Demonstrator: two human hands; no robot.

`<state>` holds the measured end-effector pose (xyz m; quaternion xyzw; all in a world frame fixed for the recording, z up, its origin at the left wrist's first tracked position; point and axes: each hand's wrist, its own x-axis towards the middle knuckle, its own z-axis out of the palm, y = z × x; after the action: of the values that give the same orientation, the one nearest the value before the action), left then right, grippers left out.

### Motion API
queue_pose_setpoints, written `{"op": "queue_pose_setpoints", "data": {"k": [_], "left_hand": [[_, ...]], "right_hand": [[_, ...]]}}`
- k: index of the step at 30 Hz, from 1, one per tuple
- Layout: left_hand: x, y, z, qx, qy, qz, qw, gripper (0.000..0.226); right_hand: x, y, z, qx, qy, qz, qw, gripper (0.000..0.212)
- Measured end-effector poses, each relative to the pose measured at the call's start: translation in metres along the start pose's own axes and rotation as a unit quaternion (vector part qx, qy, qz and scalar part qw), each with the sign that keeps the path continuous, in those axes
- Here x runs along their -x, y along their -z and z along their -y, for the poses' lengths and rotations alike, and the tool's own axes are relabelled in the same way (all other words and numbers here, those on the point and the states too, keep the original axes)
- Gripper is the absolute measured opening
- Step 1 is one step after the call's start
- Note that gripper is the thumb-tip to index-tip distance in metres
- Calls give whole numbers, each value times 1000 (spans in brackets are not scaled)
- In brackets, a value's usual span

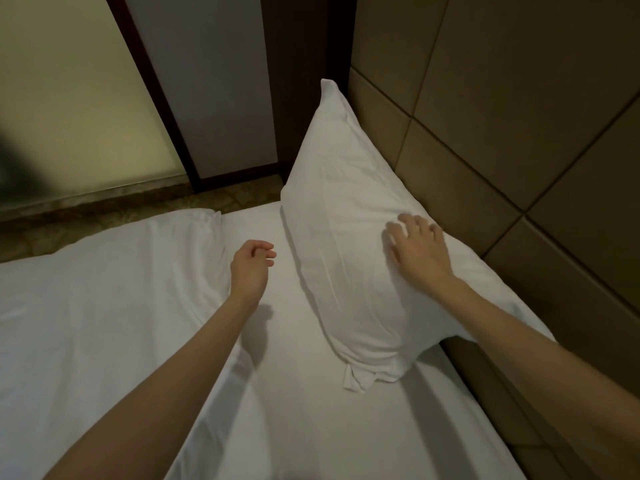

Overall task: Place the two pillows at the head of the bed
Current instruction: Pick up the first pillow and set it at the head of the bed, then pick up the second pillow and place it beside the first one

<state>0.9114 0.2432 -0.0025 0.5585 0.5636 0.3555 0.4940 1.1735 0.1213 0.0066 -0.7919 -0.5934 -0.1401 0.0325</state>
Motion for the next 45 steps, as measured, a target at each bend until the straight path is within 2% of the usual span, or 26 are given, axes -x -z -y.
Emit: {"op": "queue_pose_setpoints", "data": {"k": [2,4,8,13,16,18,20,24,28,30,33,37,41,45], "left_hand": [[7,-2,0,-4,-1,5,1000,30],[15,-2,2,-12,-2,13,1000,31],[29,5,3,-24,0,18,1000,32],[47,12,0,-18,8,18,1000,32],[59,14,-1,-19,10,21,1000,32],[72,17,-4,-15,16,27,999,33],[83,20,-6,-12,18,33,999,34],[113,36,-16,-14,9,53,998,32],[156,63,-26,-38,-27,76,996,31],[183,81,-27,-40,-44,81,995,29],[219,108,-24,-38,-51,87,994,28],[264,151,-14,-20,-44,70,996,30],[305,193,-1,9,-38,62,997,32],[343,232,16,34,-21,59,997,32]], "right_hand": [[33,-13,-6,46,89,92,991,56],[49,-22,-28,86,78,165,979,67],[39,-23,-31,95,8,183,979,66],[67,-13,-22,86,2,169,982,63],[84,-4,-32,95,-77,186,975,67],[83,6,-20,86,-92,205,971,65],[79,19,-3,47,-96,182,978,59],[95,53,14,-32,-85,66,994,40],[122,85,35,-167,-64,-8,984,25],[140,104,50,-234,-88,-42,967,22],[166,130,75,-356,-136,-46,923,17],[208,165,119,-474,-185,-12,861,14],[260,194,165,-596,-223,36,771,22],[316,212,207,-638,-257,58,724,21]]}}
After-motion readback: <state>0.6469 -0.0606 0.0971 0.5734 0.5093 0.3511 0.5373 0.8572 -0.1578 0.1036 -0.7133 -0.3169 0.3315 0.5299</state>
